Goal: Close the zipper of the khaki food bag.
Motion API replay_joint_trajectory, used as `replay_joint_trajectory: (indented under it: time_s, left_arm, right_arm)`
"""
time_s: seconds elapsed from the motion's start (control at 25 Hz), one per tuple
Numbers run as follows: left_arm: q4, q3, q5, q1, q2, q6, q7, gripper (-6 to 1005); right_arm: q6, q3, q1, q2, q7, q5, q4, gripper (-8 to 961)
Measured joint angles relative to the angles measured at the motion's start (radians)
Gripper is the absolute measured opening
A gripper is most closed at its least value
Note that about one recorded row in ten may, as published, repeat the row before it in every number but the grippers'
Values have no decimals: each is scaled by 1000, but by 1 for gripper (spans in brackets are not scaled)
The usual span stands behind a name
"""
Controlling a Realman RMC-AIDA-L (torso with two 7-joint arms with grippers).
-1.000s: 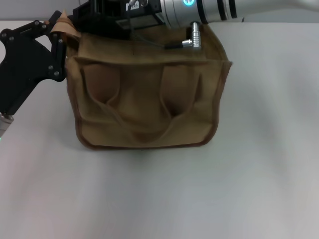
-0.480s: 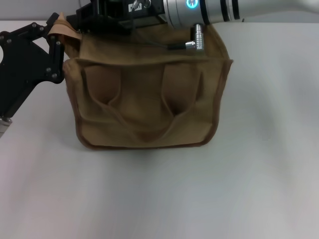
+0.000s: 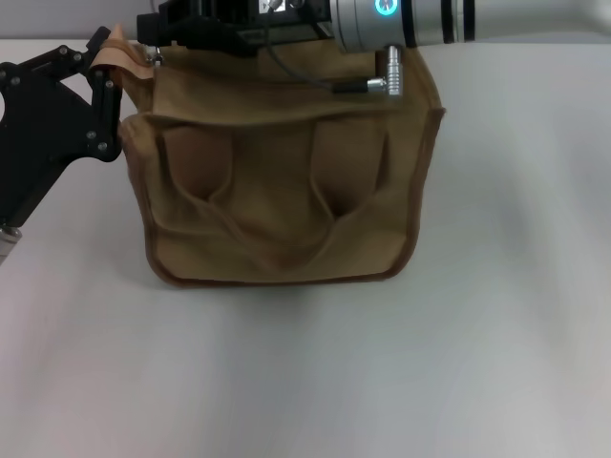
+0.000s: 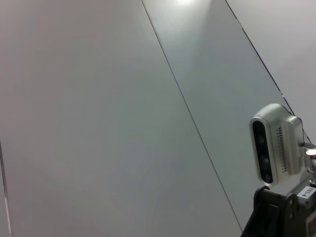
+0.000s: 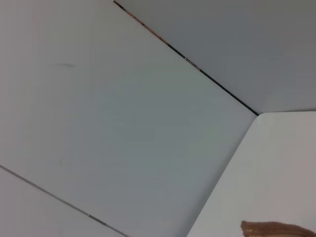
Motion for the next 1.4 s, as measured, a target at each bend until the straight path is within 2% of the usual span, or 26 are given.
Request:
replay_joint_trajectory:
  time_s: [0.28, 0.56, 0.84, 1.16, 1.24, 1.4]
  left_arm:
    - [-2, 0, 0, 3, 0, -2, -2, 47]
    - [-2, -29, 0, 22, 0, -5, -7, 49]
    - [-1, -38, 0, 35, 2, -5, -10, 50]
    - [-3, -40, -1, 46, 2, -10, -11, 53]
    - [-3, -40, -1, 48, 1, -11, -11, 53]
    - [-3, -40, -1, 49, 2, -11, -11, 54]
  right_arm:
    - [-17, 6, -25, 0, -35, 15, -1, 14]
    - [-46, -2, -104, 0, -169, 104, -27, 11]
    - [-58, 0, -128, 0, -244, 136, -27, 10]
    - [-66, 3, -189, -3, -325, 188, -31, 6]
    - [-81, 2, -224, -4, -352, 226, -40, 1]
    - [-129, 0, -236, -9, -357, 260, -42, 0]
